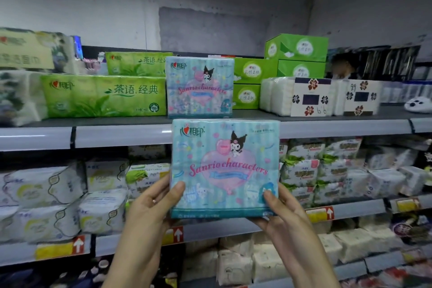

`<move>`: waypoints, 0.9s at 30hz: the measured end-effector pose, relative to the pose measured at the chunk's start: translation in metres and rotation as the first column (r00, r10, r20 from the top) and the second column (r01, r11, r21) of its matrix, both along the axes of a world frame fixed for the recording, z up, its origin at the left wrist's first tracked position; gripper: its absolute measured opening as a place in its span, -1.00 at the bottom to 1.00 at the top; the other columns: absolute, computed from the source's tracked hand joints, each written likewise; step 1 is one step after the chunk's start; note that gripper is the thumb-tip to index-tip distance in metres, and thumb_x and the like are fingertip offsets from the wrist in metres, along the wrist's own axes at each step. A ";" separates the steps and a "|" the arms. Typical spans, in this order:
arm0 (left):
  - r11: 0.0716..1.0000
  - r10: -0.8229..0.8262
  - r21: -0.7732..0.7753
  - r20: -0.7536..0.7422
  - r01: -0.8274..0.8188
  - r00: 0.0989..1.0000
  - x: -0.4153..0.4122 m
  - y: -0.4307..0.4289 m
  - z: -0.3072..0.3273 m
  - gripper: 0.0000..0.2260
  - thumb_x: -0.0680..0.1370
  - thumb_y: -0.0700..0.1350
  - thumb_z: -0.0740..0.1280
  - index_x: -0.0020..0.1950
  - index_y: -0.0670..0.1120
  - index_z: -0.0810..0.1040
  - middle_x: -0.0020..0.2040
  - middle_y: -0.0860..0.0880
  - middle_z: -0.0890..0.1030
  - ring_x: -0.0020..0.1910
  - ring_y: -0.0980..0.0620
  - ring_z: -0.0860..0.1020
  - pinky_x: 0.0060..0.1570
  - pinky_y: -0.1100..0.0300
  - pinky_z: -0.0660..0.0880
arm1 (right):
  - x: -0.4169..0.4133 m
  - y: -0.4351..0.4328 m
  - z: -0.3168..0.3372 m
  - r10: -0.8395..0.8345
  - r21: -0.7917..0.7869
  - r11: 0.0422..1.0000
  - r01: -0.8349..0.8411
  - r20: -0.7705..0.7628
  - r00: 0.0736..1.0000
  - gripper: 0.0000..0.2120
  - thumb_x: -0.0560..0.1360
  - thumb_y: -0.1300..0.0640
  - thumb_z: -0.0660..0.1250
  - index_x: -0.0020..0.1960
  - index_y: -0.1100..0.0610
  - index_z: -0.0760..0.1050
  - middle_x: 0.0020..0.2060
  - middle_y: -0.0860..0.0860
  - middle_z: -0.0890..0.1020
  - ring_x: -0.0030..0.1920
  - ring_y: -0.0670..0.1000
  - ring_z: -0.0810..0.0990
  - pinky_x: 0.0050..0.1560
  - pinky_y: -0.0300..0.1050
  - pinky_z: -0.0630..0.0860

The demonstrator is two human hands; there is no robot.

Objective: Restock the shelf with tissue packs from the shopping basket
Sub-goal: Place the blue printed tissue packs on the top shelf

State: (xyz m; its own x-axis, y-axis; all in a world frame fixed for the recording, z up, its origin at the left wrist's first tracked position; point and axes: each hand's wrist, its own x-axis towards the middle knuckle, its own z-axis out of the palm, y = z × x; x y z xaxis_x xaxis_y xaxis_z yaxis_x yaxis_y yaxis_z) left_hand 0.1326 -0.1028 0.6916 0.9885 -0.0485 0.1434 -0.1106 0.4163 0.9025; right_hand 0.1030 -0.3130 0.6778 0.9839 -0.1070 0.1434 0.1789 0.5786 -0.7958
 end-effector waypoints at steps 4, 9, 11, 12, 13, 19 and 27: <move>1.000 0.024 0.012 0.007 -0.024 1.000 0.005 -0.014 0.002 -0.24 0.11 0.16 0.61 0.24 -0.09 0.57 0.12 -0.04 0.68 0.02 -0.02 0.67 -0.26 0.15 0.62 | 0.007 -0.015 0.003 0.005 -0.004 1.000 -0.005 0.003 1.000 -0.24 0.10 0.11 0.64 0.25 0.21 0.48 0.10 0.17 0.65 0.05 0.17 0.66 -0.11 0.09 0.64; 0.998 0.041 -0.038 0.018 -0.041 0.999 0.010 -0.033 0.002 -0.59 0.32 -0.10 0.39 0.17 -0.09 0.59 0.00 0.01 0.71 -0.14 0.14 0.68 -0.41 0.31 0.54 | 0.024 -0.035 0.005 0.023 -0.034 0.999 -0.023 0.003 1.000 -0.01 -0.15 0.01 0.72 0.23 0.19 0.49 0.09 0.17 0.66 0.05 0.19 0.66 -0.07 0.14 0.64; 0.997 0.061 -0.050 0.017 -0.060 0.998 0.011 -0.037 0.002 -0.59 0.30 -0.07 0.44 0.14 -0.08 0.59 -0.03 0.02 0.72 -0.17 0.16 0.68 -0.42 0.32 0.53 | 0.030 -0.039 0.003 0.043 -0.042 0.998 -0.042 0.015 0.999 0.00 -0.17 0.00 0.72 0.23 0.17 0.50 0.09 0.17 0.66 0.05 0.18 0.66 -0.05 0.15 0.63; 0.997 0.065 -0.049 0.016 -0.064 0.998 0.013 -0.037 0.001 -0.54 0.26 -0.03 0.49 0.15 -0.08 0.60 -0.02 0.01 0.72 -0.15 0.14 0.69 -0.40 0.31 0.54 | 0.032 -0.040 0.003 0.052 -0.045 0.998 -0.051 0.021 0.998 0.00 -0.17 0.00 0.72 0.23 0.17 0.50 0.09 0.16 0.66 0.04 0.18 0.66 -0.08 0.13 0.64; 0.996 0.075 -0.041 0.010 -0.074 0.997 0.014 -0.038 0.000 -0.49 0.24 0.00 0.52 0.16 -0.08 0.60 0.00 -0.01 0.72 -0.13 0.11 0.69 -0.38 0.29 0.56 | 0.034 -0.041 0.003 0.061 -0.043 0.997 -0.060 0.024 0.998 -0.02 -0.16 0.01 0.72 0.22 0.17 0.51 0.08 0.16 0.66 0.03 0.17 0.67 -0.12 0.11 0.64; 0.993 0.118 -0.002 -0.018 -0.118 0.993 0.027 -0.023 -0.003 -0.40 0.20 0.00 0.47 0.24 -0.07 0.56 0.14 -0.04 0.66 0.06 -0.02 0.63 -0.25 0.15 0.54 | 0.047 -0.034 0.004 0.130 -0.032 0.991 -0.129 0.047 0.990 -0.13 -0.11 0.07 0.71 0.16 0.21 0.54 0.04 0.19 0.67 -0.04 0.15 0.69 -0.23 0.02 0.64; 0.996 0.083 -0.029 0.031 -0.083 0.996 0.041 -0.015 0.007 -0.39 0.21 -0.08 0.51 0.23 -0.21 0.55 0.08 -0.16 0.68 -0.20 0.04 0.67 -0.48 0.29 0.52 | 0.064 -0.023 0.017 0.124 -0.034 0.992 -0.122 0.057 0.991 0.02 -0.22 0.03 0.72 0.20 0.21 0.50 0.01 0.16 0.69 -0.08 0.12 0.70 -0.27 -0.03 0.63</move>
State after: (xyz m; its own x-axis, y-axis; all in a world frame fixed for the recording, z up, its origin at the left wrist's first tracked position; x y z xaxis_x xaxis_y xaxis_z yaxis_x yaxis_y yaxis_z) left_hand 0.1734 -0.1174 0.6981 0.9838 0.0381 0.1751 -0.1743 0.4296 0.8860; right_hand 0.1670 -0.3359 0.6952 0.9791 0.0192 0.2024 0.1548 0.5750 -0.8034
